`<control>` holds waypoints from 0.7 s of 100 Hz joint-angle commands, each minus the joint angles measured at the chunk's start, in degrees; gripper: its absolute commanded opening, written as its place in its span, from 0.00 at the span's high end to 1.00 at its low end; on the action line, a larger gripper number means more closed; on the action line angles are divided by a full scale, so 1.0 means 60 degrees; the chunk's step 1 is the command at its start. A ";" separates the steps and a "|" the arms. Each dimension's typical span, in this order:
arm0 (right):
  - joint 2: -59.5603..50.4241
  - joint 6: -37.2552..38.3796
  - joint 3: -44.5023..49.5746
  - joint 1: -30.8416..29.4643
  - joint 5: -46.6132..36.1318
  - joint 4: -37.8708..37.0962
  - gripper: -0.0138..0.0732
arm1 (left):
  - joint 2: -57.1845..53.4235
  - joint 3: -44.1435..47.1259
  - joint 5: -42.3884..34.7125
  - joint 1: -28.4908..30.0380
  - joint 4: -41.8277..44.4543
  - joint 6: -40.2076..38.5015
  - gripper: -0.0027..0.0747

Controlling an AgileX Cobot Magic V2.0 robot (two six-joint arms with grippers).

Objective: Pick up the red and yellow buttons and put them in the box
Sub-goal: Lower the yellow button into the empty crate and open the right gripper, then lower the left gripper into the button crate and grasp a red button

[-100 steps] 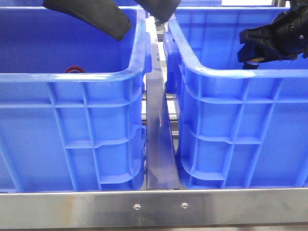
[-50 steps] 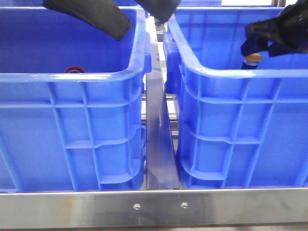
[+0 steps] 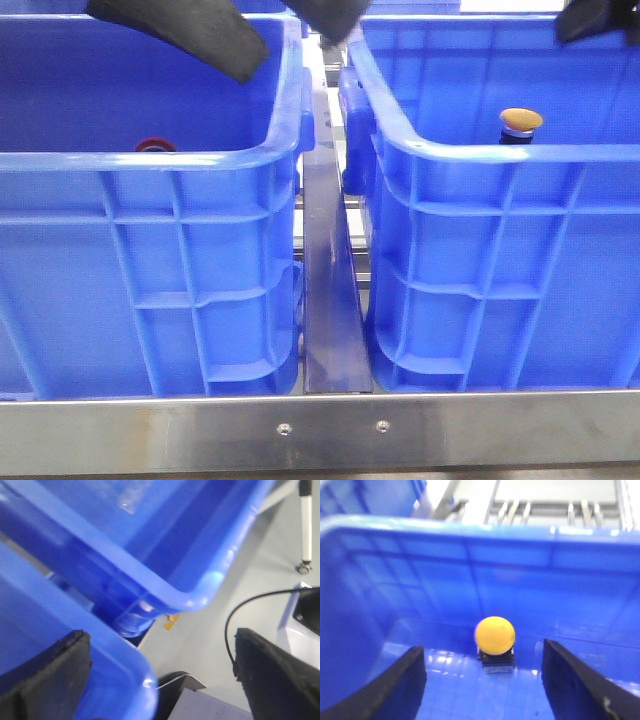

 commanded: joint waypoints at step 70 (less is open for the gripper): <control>-0.2325 -0.0124 0.0710 0.0005 0.0317 0.0755 0.25 | 0.0264 -0.2090 0.1757 0.2121 0.5906 -0.7601 0.26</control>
